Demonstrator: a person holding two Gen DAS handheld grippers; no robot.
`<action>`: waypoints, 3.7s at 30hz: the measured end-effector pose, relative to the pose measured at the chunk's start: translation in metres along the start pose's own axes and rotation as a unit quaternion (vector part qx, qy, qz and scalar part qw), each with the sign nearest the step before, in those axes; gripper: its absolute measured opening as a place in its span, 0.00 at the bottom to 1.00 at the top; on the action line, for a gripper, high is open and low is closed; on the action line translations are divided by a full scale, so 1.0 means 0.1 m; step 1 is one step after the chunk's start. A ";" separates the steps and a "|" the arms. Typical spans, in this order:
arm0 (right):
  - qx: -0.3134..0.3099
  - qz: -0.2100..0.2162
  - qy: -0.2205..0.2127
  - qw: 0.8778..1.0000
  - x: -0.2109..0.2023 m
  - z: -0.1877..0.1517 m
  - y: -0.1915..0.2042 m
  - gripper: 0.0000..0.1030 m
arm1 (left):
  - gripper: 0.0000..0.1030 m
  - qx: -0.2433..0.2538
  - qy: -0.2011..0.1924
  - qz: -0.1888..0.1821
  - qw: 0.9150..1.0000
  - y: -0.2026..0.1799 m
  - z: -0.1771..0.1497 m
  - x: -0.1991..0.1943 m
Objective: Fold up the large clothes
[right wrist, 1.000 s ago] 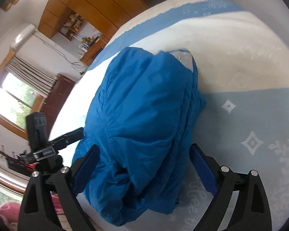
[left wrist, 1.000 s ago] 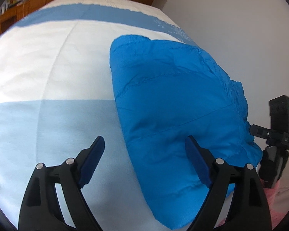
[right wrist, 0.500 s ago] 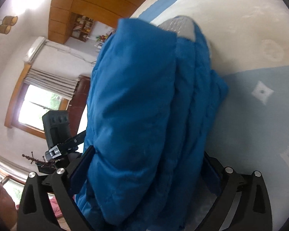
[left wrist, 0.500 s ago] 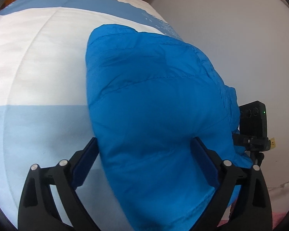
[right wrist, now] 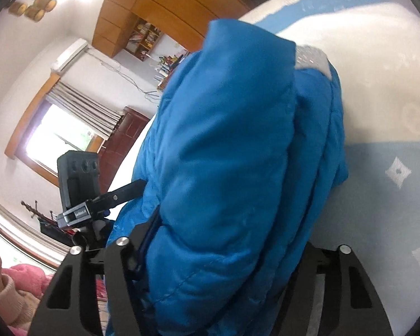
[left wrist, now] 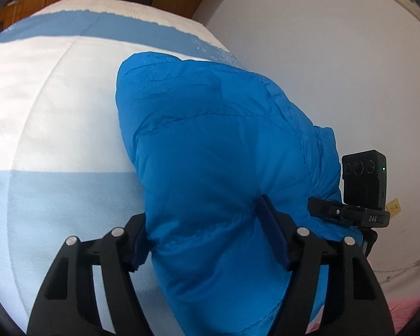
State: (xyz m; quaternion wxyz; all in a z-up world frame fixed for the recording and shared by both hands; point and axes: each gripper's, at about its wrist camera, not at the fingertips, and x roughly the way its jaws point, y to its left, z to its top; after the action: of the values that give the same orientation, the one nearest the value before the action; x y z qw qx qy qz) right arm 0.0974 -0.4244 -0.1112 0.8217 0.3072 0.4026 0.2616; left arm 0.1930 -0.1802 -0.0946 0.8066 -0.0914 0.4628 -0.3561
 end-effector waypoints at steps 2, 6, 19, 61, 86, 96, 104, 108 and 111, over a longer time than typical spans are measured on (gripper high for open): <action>-0.008 0.001 -0.002 1.000 -0.01 0.00 0.09 0.59 | 0.63 0.005 -0.009 0.003 1.000 -0.05 0.00 -0.05; -0.023 0.003 -0.001 1.000 0.03 0.05 0.18 0.59 | 0.63 0.014 -0.023 0.010 1.000 -0.11 0.03 -0.10; -0.080 0.013 0.016 0.997 0.29 0.59 0.42 0.58 | 0.63 0.015 -0.077 0.033 0.996 0.07 0.25 -0.57; -0.092 -0.116 0.051 0.988 1.09 1.04 0.40 0.81 | 0.82 -0.029 -0.069 0.142 0.987 1.23 0.42 -0.73; -0.135 -0.259 0.003 0.956 0.96 0.36 1.59 0.96 | 0.92 0.003 -0.109 0.286 0.952 0.62 0.05 -1.24; -0.147 -0.249 -0.010 0.957 0.80 0.09 1.91 0.96 | 0.94 0.005 -0.132 0.296 0.946 0.34 -0.22 -1.63; -0.150 -0.238 -0.016 0.960 0.65 -0.08 2.05 0.96 | 0.94 0.019 -0.139 0.305 0.942 0.12 -0.37 -1.72; -0.153 -0.234 -0.019 0.960 0.60 -0.13 2.09 0.96 | 0.94 0.023 -0.143 0.300 0.943 0.05 -0.44 -1.77; -0.156 -0.234 -0.019 0.960 0.58 -0.17 2.12 0.96 | 0.94 0.028 -0.147 0.303 0.941 0.00 -0.48 -1.80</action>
State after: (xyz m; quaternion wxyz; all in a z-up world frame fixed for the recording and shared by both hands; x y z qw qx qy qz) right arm 0.0758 -0.2370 0.0031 0.9053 0.0774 0.4012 0.1161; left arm 0.0966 -0.0532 0.0012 0.9375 0.0245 0.3352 -0.0901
